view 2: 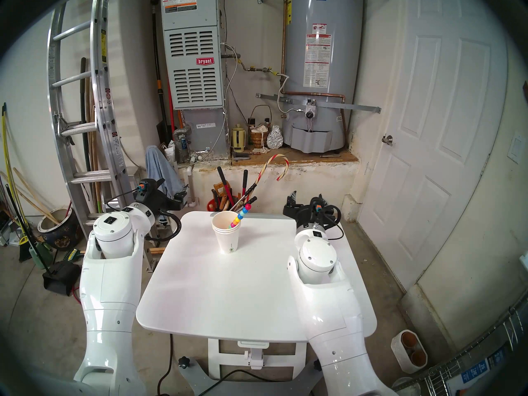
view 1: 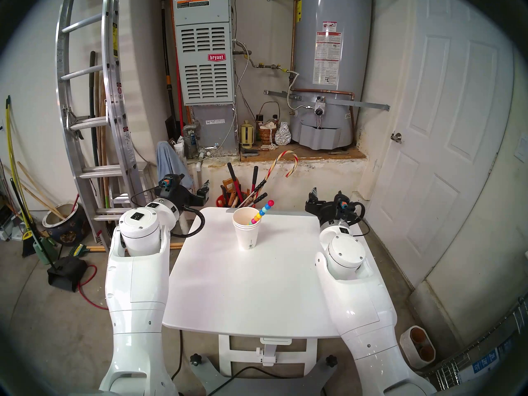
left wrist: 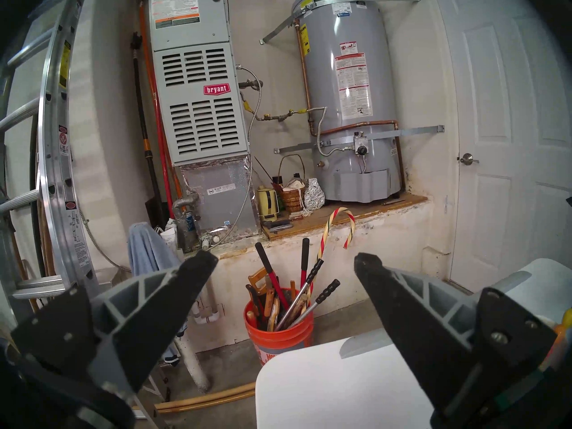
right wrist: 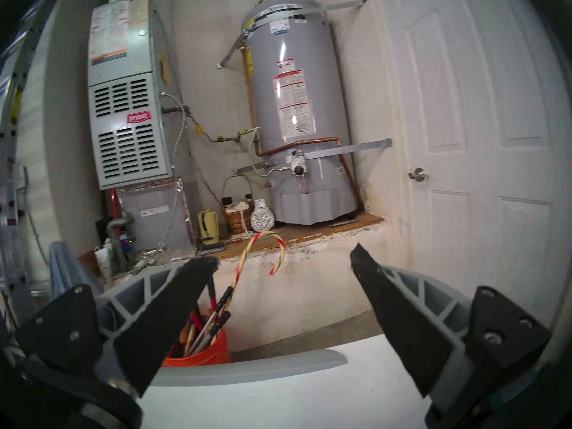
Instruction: Switch the marker to another color
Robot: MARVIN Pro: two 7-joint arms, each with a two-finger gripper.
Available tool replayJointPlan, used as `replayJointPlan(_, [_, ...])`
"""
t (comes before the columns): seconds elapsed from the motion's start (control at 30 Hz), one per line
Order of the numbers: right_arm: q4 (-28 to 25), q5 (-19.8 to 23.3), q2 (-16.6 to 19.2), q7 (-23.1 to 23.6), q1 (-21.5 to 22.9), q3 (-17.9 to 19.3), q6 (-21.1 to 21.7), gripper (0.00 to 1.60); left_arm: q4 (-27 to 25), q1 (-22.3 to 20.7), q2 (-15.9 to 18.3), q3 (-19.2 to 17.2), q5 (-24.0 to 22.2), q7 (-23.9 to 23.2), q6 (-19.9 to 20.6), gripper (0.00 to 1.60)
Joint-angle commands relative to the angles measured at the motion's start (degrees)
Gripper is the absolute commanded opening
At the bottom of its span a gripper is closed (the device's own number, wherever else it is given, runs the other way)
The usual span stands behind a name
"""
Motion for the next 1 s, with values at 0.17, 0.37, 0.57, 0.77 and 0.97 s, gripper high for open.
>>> replayJointPlan(0.17, [0.9,2.0,0.9,6.9,1.9,-2.5,-0.8,1.60,1.1,-1.4,0.6,-0.6,-0.5,-0.3,-1.8,1.60])
replayJointPlan(0.37, [2.6,3.1,-0.2,8.1,3.0,-3.4,-1.0,1.60,1.0,-1.3,0.9,-1.1,-0.9,-0.8,-1.9,1.60])
replayJointPlan(0.57, [4.1,2.5,-1.3,8.1,4.2,-5.0,-0.9,1.60,1.0,-1.3,0.9,-1.3,-1.0,-1.4,-2.1,1.60])
replayJointPlan(0.77, [4.7,2.6,-2.0,8.6,4.9,-6.0,-1.2,1.60,1.0,-1.2,0.9,-1.4,-1.0,-1.8,-2.1,1.60])
replayJointPlan(0.97, [5.4,2.5,-2.4,8.9,5.4,-6.8,-1.6,1.60,0.9,-1.0,0.7,-1.4,-0.8,-1.9,-2.2,1.60])
